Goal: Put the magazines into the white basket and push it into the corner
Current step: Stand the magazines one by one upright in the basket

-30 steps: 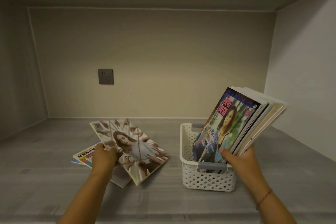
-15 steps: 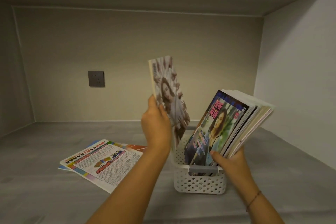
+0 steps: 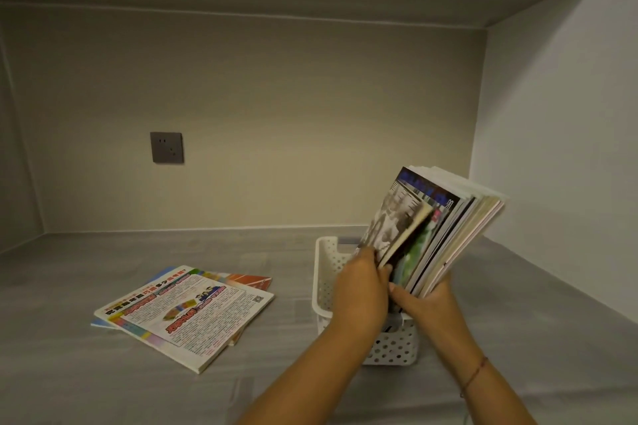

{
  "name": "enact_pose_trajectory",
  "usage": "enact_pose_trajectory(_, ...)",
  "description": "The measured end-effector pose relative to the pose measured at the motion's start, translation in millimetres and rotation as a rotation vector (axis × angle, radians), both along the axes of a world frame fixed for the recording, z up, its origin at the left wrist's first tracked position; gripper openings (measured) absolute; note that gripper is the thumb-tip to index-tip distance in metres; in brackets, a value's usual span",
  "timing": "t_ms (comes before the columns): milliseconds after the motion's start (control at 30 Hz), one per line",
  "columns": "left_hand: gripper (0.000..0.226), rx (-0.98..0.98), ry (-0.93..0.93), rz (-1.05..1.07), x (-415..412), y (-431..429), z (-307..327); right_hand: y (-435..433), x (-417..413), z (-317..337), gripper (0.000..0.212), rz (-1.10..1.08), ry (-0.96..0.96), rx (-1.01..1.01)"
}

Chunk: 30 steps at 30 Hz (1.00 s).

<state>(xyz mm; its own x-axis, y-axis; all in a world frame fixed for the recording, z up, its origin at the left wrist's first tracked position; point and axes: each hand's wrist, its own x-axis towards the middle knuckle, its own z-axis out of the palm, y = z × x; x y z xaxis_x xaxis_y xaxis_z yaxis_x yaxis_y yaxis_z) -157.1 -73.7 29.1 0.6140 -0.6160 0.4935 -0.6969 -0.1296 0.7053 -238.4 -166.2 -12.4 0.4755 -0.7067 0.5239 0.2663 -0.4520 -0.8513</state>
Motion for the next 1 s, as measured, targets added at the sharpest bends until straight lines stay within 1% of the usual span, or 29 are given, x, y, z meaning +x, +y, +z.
enact_pose_trajectory(100,0.033,0.08,0.043,-0.124,0.9,6.1,4.0,-1.3,-1.8,2.5,0.076,0.054,0.008,-0.038)
enact_pose_trajectory(200,0.042,0.16,0.106,-0.257,6.1,15.3,4.8,-0.9,-2.6,3.1,0.081,0.054,0.01,-0.056)
enact_pose_trajectory(300,0.048,0.248,0.12,-0.239,17.6,21.9,7.0,1.1,-2.5,1.3,0.084,0.04,0.013,-0.042)
enact_pose_trajectory(367,0.053,0.38,0.12,-0.22,22.0,22.6,11.5,1.2,-1.9,0.2,0.084,0.025,0.014,-0.037)
enact_pose_trajectory(433,0.057,0.485,0.138,-0.268,19.6,22.6,15.8,0.4,-0.8,-0.1,0.082,0.017,0.004,-0.031)
enact_pose_trajectory(533,0.057,0.53,0.133,-0.305,13.2,27.2,18.1,2.0,0.3,0.5,0.08,0.014,-0.017,-0.031)
enact_pose_trajectory(600,0.054,0.523,0.16,-0.334,12.1,30.4,17.1,4.9,-0.1,1.9,0.081,0.013,-0.033,-0.029)
enact_pose_trajectory(667,0.05,0.51,0.199,-0.358,12.5,32.0,15.3,6.6,-0.5,3.1,0.076,0.007,-0.046,-0.029)
enact_pose_trajectory(733,0.046,0.499,0.209,-0.372,13.5,33.2,13.3,7.1,-0.3,3.9,0.079,0.004,-0.048,-0.037)
enact_pose_trajectory(767,0.047,0.494,0.215,-0.376,14.5,34.5,12.9,6.7,-0.1,3.7,0.081,0.002,-0.044,-0.046)
enact_pose_trajectory(833,0.053,0.456,0.248,-0.393,19.1,37.7,12.3,5.4,0.1,2.1,0.08,-0.01,-0.039,-0.057)
enact_pose_trajectory(867,0.052,0.402,0.271,-0.416,22.3,40.2,11.2,4.6,0.2,1.0,0.078,-0.014,-0.032,-0.052)
enact_pose_trajectory(933,0.036,0.212,0.277,-0.424,31.2,47.1,6.7,3.4,0.1,-1.1,0.077,-0.024,-0.007,-0.032)
enact_pose_trajectory(1000,0.02,-0.019,0.252,-0.284,47.8,57.6,-1.4,2.7,-0.5,-2.7,0.076,-0.038,0.019,-0.011)
